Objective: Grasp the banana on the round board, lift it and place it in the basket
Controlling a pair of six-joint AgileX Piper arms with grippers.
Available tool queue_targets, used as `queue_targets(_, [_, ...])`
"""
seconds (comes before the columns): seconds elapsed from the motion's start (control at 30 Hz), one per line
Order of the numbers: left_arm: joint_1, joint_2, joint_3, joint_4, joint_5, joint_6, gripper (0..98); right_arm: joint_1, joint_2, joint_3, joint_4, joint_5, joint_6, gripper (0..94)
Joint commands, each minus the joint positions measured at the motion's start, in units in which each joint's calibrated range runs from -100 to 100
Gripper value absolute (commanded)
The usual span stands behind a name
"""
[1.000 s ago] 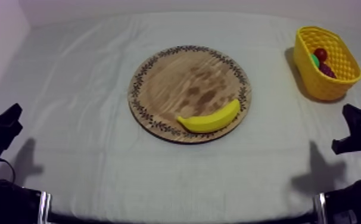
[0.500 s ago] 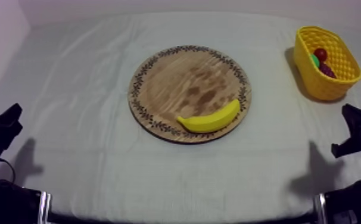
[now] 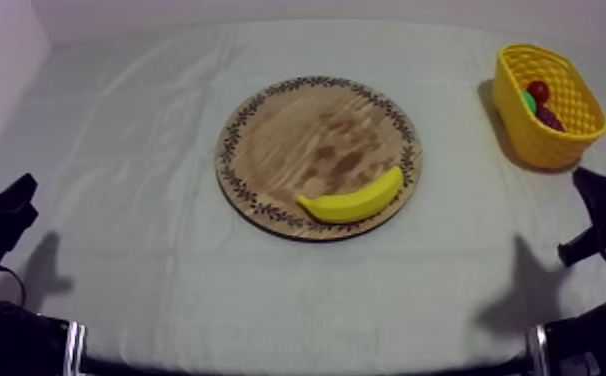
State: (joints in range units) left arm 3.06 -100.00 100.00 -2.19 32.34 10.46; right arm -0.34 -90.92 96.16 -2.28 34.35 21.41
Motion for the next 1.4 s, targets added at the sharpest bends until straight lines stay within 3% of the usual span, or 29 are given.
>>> queue_targets(0.0, [0.01,0.0,0.0,0.02,0.0,0.02,0.1,0.08,3.79,-4.79,-1.54,0.44,1.4,0.2])
queue_targets(0.27, [0.01,0.0,0.0,0.02,0.0,0.02,0.1,-0.58,20.01,-25.68,-7.89,5.91,6.38,0.2])
queue_targets(0.4, [0.01,0.0,0.0,0.02,0.0,0.02,0.1,-2.21,31.06,-37.5,-9.17,10.22,7.26,0.2])
queue_targets(0.77, [0.01,0.0,0.0,0.02,0.0,0.02,0.1,-13.39,58.72,-63.61,-3.92,23.6,4.49,0.2])
queue_targets(0.97, [0.01,0.0,0.0,0.02,0.0,0.02,0.1,-18.97,68.7,-68.52,-2.52,30.54,7.49,0.2])
queue_targets(1.2, [0.01,0.0,0.0,0.02,0.0,0.02,0.1,-24.44,76.87,-65.2,1.04,37.01,12.62,0.2])
queue_targets(1.37, [0.01,0.0,0.0,0.02,0.0,0.02,0.1,-25.56,80.69,-65.01,0.98,38.74,14.75,4.1])
